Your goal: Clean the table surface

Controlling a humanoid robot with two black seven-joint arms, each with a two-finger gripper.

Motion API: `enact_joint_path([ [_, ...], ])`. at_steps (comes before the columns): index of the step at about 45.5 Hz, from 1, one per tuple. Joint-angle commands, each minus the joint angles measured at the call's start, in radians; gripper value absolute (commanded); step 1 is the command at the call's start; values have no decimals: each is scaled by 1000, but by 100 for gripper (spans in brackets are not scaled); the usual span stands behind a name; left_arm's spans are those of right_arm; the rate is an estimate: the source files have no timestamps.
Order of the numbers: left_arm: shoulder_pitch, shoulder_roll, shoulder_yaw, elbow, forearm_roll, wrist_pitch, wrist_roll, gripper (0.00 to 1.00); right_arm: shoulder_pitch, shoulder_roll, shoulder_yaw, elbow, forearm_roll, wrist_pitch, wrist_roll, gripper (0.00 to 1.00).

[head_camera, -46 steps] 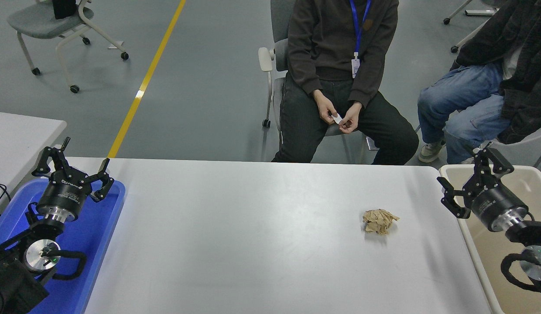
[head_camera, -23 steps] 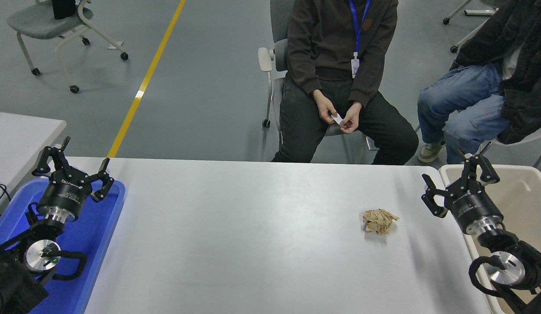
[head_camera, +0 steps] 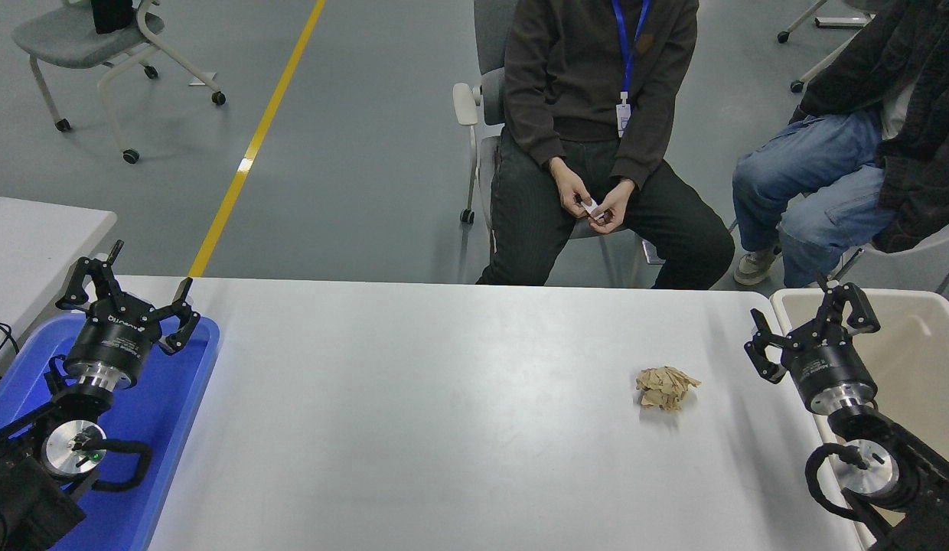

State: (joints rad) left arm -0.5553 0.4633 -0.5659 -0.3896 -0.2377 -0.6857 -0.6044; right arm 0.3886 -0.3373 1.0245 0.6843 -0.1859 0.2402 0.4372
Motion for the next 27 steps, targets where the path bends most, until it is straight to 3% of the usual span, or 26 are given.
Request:
enact_joint_path([
  [1,0,0,0,0,0,0,0,100,12,-12,0,-19,5,-4,5,99],
  [27,0,0,0,0,0,0,0,100,13,-54,-14,-22,-3,1,12,99],
])
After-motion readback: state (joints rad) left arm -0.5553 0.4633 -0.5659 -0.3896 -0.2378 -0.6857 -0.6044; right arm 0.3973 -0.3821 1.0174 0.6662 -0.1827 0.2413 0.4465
